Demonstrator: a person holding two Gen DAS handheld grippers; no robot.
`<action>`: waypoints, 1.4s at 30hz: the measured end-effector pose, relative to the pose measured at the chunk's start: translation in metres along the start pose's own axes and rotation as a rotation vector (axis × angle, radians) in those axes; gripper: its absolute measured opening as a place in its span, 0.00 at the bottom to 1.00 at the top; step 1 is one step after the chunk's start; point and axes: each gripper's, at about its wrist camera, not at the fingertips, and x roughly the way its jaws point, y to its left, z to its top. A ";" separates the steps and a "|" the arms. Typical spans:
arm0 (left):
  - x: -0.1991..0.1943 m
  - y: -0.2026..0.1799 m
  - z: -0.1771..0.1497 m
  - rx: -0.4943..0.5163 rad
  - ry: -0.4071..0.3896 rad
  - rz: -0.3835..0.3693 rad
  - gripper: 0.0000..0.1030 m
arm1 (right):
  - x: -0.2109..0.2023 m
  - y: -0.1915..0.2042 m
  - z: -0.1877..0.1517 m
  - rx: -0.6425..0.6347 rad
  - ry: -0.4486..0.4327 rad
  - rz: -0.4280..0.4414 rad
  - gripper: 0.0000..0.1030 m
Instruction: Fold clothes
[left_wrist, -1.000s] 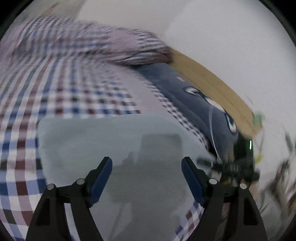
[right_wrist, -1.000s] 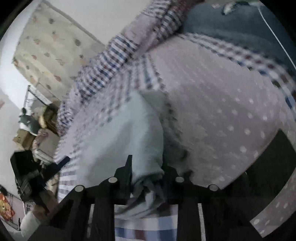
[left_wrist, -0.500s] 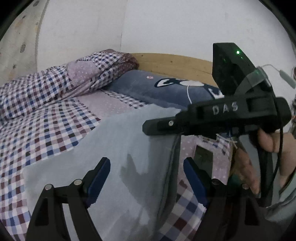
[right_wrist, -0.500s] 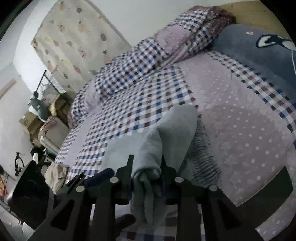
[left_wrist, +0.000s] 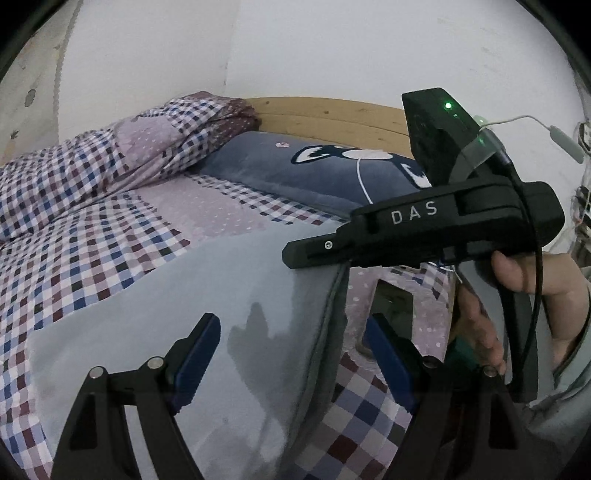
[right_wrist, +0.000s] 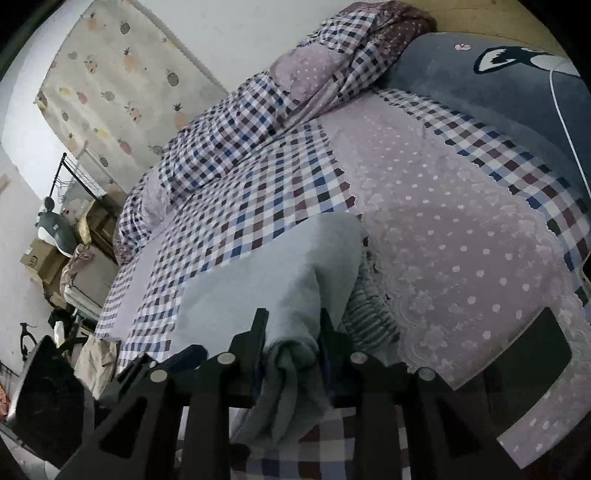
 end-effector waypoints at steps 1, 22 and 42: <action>0.000 0.000 0.000 -0.002 0.002 -0.003 0.82 | -0.003 -0.002 0.000 0.003 -0.006 -0.002 0.28; 0.024 -0.001 0.002 0.034 0.032 0.059 0.82 | -0.005 -0.024 -0.002 0.126 -0.012 0.277 0.41; 0.036 0.011 -0.003 -0.034 0.043 -0.018 0.61 | 0.009 -0.030 -0.009 0.092 0.038 0.229 0.62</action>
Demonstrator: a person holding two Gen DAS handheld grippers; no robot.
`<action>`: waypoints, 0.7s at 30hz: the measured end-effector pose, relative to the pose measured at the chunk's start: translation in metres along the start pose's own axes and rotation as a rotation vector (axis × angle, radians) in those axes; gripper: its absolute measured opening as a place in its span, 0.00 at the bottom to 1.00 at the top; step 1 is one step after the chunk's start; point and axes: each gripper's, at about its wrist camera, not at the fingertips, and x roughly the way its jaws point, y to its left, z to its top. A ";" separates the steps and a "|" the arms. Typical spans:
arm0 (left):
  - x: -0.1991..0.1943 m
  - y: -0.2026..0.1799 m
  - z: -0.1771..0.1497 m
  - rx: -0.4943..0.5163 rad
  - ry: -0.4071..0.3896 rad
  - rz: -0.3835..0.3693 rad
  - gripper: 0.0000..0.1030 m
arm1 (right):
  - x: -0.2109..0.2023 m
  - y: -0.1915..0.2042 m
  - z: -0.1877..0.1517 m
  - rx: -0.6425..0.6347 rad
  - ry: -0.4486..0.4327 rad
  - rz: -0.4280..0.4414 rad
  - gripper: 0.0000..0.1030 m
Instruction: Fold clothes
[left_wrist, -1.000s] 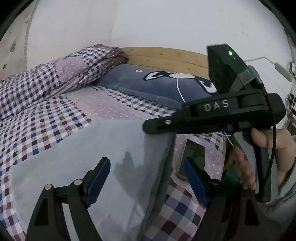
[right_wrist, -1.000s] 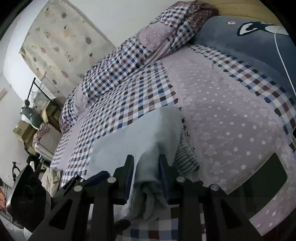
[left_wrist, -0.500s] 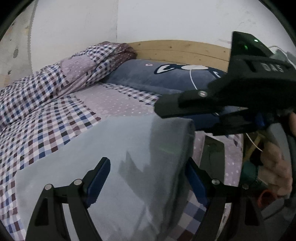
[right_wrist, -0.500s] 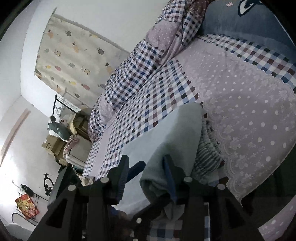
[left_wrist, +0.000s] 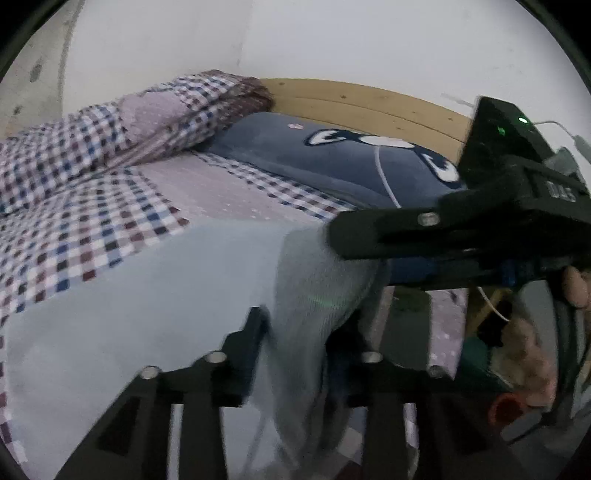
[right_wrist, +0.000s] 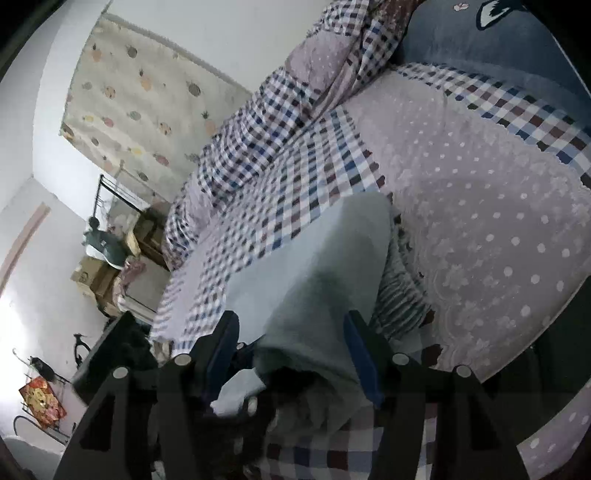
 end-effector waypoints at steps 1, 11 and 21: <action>-0.001 -0.002 -0.001 0.004 -0.001 -0.014 0.71 | 0.001 0.000 0.001 0.000 0.005 -0.009 0.62; 0.000 -0.026 0.004 0.113 -0.035 0.127 0.81 | 0.002 0.031 0.002 -0.078 0.015 0.032 0.19; -0.034 0.052 0.008 -0.193 -0.110 0.193 0.20 | -0.003 0.035 0.008 -0.085 -0.064 0.074 0.67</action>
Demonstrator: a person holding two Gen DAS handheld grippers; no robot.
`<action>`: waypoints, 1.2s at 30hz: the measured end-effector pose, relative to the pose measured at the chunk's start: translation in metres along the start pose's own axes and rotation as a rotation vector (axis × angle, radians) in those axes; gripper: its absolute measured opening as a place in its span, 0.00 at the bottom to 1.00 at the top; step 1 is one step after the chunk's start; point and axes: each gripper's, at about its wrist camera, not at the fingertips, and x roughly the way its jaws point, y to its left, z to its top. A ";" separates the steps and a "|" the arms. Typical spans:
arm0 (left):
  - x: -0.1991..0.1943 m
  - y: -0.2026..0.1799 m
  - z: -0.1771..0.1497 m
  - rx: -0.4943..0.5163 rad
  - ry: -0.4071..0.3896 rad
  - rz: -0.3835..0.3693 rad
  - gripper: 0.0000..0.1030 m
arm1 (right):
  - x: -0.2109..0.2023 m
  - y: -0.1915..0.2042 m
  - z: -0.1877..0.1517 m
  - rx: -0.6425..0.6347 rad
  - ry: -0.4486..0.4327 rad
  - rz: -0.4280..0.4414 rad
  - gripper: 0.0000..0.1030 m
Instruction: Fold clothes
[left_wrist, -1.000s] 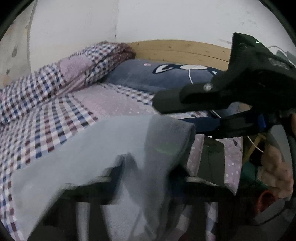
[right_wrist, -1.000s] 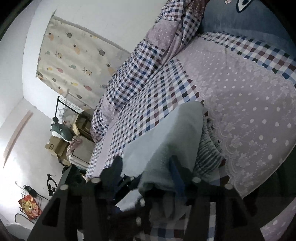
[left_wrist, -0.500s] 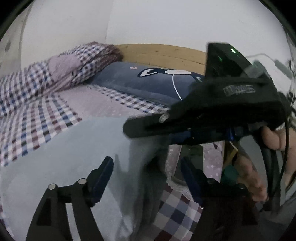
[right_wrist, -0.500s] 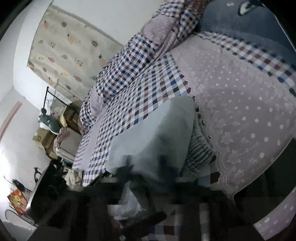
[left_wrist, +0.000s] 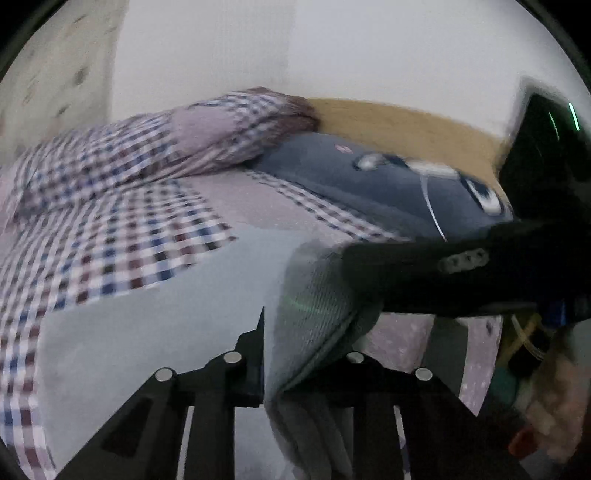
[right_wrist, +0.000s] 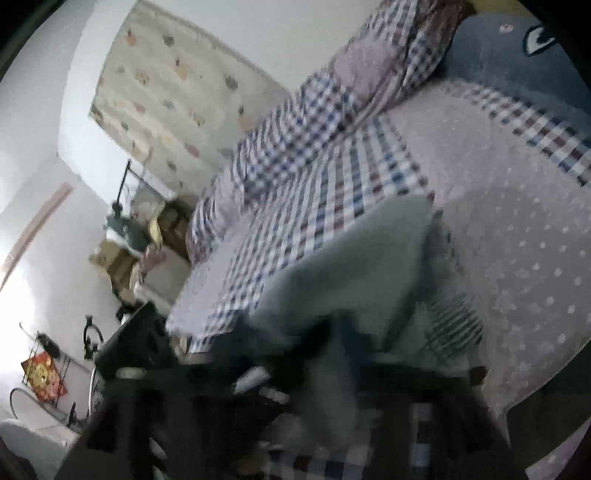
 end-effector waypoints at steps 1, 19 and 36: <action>-0.014 0.023 0.005 -0.080 -0.021 -0.006 0.20 | -0.007 -0.002 0.002 0.006 -0.035 -0.010 0.68; -0.071 0.099 0.017 -0.316 -0.076 -0.214 0.20 | 0.089 -0.049 0.061 0.316 0.069 0.051 0.81; -0.058 0.066 0.007 -0.189 0.091 -0.402 0.63 | 0.143 -0.131 0.111 0.267 0.390 -0.190 0.83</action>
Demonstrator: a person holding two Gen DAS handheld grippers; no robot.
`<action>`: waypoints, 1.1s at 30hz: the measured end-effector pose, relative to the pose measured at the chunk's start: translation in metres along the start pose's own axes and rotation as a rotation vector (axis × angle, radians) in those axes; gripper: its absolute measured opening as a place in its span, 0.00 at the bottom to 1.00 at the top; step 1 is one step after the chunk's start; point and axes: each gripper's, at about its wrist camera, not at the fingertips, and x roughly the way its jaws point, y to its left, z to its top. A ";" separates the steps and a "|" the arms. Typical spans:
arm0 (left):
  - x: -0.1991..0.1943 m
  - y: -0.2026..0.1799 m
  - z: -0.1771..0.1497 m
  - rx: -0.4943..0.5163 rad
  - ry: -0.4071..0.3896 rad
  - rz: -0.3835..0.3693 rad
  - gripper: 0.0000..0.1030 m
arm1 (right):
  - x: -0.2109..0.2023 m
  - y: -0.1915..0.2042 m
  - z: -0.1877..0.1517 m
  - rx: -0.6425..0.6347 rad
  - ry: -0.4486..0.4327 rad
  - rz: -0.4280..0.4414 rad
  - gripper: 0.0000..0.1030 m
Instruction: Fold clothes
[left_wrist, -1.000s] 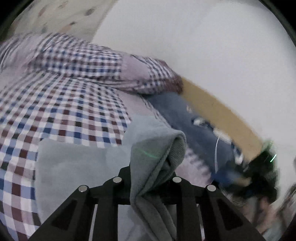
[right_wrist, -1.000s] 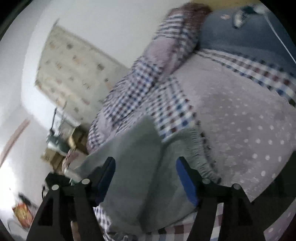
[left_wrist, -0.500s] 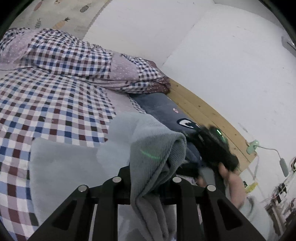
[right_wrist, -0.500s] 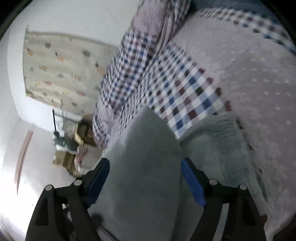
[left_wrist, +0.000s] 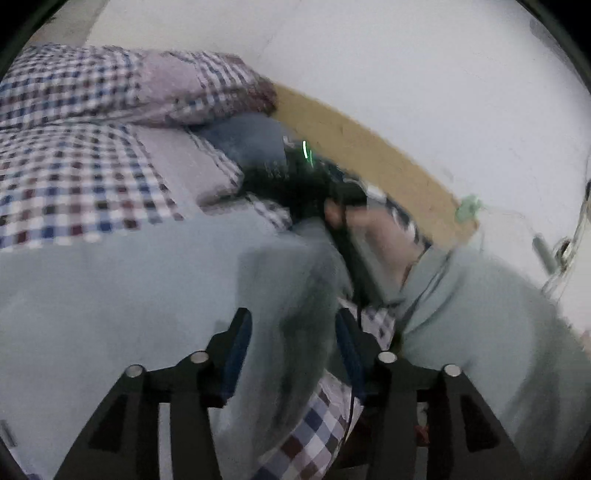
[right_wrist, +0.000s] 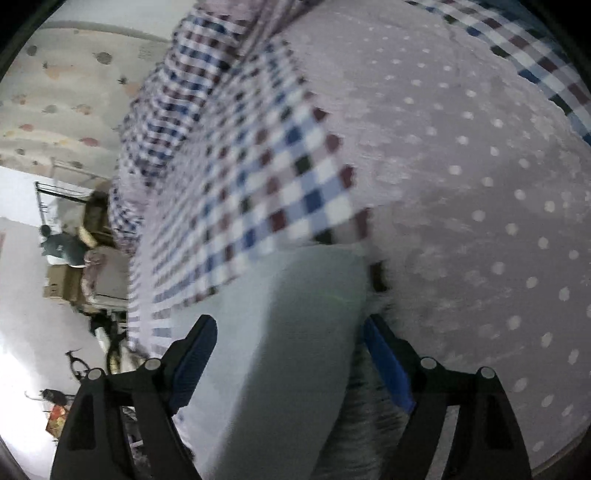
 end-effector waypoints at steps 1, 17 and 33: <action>-0.016 0.015 0.006 -0.025 -0.042 0.008 0.73 | 0.000 -0.003 0.004 -0.004 -0.006 -0.008 0.83; -0.011 0.233 -0.006 -0.382 0.114 0.401 0.65 | 0.029 0.059 0.007 -0.516 0.005 -0.240 0.29; -0.038 0.186 -0.008 -0.190 -0.043 0.511 0.60 | -0.018 0.008 0.017 -0.315 -0.293 -0.390 0.45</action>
